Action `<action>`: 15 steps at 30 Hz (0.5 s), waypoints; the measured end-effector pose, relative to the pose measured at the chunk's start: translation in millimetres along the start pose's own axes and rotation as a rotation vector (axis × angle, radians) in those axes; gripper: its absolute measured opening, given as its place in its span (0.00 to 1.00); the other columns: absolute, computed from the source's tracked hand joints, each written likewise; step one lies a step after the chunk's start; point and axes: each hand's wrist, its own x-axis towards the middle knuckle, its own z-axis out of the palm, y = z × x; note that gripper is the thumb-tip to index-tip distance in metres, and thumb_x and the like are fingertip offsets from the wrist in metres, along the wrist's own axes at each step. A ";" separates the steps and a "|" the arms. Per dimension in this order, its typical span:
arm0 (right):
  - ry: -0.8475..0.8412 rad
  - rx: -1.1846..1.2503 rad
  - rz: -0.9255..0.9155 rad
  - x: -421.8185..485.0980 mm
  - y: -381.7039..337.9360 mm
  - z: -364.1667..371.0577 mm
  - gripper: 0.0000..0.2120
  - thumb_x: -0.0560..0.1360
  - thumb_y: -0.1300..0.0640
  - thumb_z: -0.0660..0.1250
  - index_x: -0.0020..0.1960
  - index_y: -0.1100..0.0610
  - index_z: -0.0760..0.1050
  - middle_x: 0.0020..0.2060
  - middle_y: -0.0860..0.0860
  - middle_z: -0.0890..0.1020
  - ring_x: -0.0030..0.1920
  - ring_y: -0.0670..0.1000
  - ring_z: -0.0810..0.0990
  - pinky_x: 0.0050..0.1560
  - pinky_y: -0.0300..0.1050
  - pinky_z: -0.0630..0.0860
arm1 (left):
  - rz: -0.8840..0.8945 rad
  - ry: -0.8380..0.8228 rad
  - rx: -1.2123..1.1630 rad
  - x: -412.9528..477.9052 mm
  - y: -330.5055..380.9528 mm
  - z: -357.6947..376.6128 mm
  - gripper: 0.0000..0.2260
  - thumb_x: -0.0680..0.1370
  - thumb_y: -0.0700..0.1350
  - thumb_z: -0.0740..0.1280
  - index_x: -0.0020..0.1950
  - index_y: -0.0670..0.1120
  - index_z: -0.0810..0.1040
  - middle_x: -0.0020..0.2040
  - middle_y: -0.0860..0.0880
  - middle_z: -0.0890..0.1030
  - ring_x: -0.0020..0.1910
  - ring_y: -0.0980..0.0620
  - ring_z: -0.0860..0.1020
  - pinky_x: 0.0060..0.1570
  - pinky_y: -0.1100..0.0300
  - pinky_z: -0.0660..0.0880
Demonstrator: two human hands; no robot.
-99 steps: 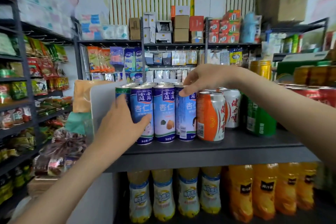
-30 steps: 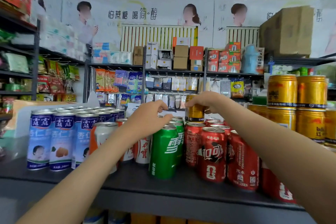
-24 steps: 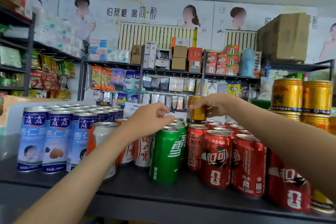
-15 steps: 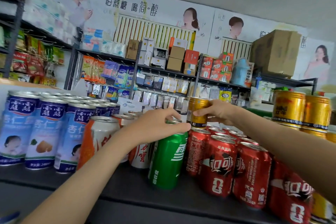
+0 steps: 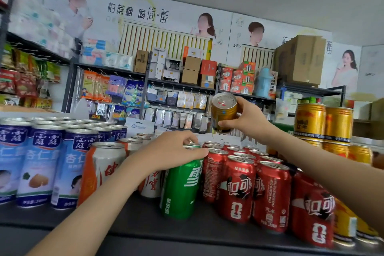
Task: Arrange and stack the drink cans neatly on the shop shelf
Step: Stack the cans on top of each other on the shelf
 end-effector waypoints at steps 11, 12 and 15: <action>0.181 0.189 0.026 -82.8 -35.6 -103.9 0.28 0.65 0.53 0.78 0.62 0.51 0.73 0.51 0.45 0.82 0.51 0.42 0.80 0.52 0.36 0.76 | 0.190 0.262 0.089 1.9 84.7 30.8 0.15 0.76 0.56 0.65 0.60 0.52 0.75 0.60 0.55 0.77 0.56 0.59 0.73 0.55 0.64 0.66; 0.190 0.195 0.036 -93.3 -33.4 -118.0 0.26 0.65 0.53 0.78 0.60 0.50 0.73 0.50 0.44 0.82 0.50 0.41 0.81 0.50 0.34 0.75 | 0.215 0.257 0.095 1.6 96.4 37.9 0.16 0.76 0.56 0.64 0.61 0.52 0.75 0.60 0.55 0.77 0.55 0.60 0.73 0.56 0.64 0.66; 0.192 0.218 0.104 -124.2 -16.1 -159.6 0.21 0.65 0.53 0.77 0.55 0.49 0.75 0.48 0.45 0.83 0.49 0.42 0.82 0.48 0.34 0.76 | 0.262 0.207 0.128 -0.6 130.8 62.7 0.18 0.76 0.57 0.63 0.64 0.53 0.73 0.62 0.57 0.75 0.54 0.62 0.70 0.56 0.65 0.65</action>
